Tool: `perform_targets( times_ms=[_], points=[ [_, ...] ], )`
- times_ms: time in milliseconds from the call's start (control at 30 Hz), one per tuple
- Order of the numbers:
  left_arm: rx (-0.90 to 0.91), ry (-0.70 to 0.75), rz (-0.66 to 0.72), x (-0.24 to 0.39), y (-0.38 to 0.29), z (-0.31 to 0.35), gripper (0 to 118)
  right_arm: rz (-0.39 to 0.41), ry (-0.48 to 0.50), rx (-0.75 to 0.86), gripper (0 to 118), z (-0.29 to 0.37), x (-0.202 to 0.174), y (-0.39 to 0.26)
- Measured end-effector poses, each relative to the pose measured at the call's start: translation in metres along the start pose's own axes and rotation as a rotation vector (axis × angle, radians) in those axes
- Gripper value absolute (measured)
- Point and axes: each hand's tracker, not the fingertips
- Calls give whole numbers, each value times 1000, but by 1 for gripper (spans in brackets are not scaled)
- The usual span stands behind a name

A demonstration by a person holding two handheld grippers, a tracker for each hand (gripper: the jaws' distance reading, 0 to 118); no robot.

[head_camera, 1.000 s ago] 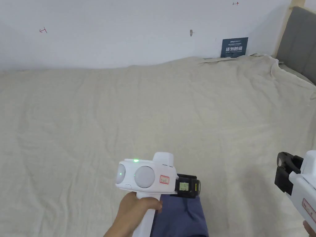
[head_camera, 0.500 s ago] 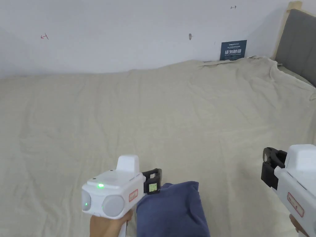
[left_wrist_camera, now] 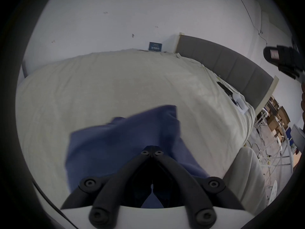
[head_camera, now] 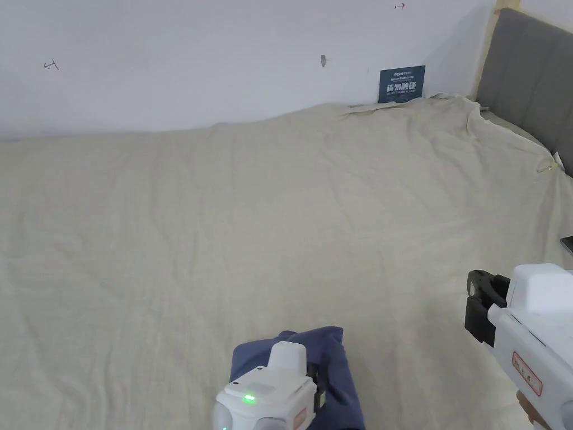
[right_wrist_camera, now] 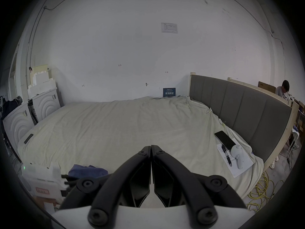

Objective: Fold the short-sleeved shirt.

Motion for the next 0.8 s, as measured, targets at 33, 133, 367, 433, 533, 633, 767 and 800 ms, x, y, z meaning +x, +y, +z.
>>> perform_targets(
  times_ms=[33, 133, 367, 433, 533, 633, 767, 800],
  points=[
    [-18, 2, 0, 4, -1, -7, 0, -1, -5, -3, 0, 1, 2, -1],
    [-55, -12, 21, 11, -3, -28, 0, -8, -20, -5, 0, 3, 10, -3],
    [-61, -36, -17, 35, -3, -33, 0, -17, -45, -10, 0, 3, 23, -6],
    [-62, -34, -43, 40, -4, -37, 0, -20, -49, -10, 0, 3, 24, -6],
    [-47, -56, -24, 39, -4, -37, 0, -21, -53, -9, 0, 5, 22, -3],
    [28, -93, -15, 40, 0, -22, 0, -20, -54, -5, 0, 6, 23, -3],
    [119, -113, -32, 40, 19, 5, 0, -19, -50, 6, 0, 7, 19, 0],
    [142, -119, -29, 40, 26, 15, 0, -18, -50, 11, 0, 7, 17, 1]
  ],
)
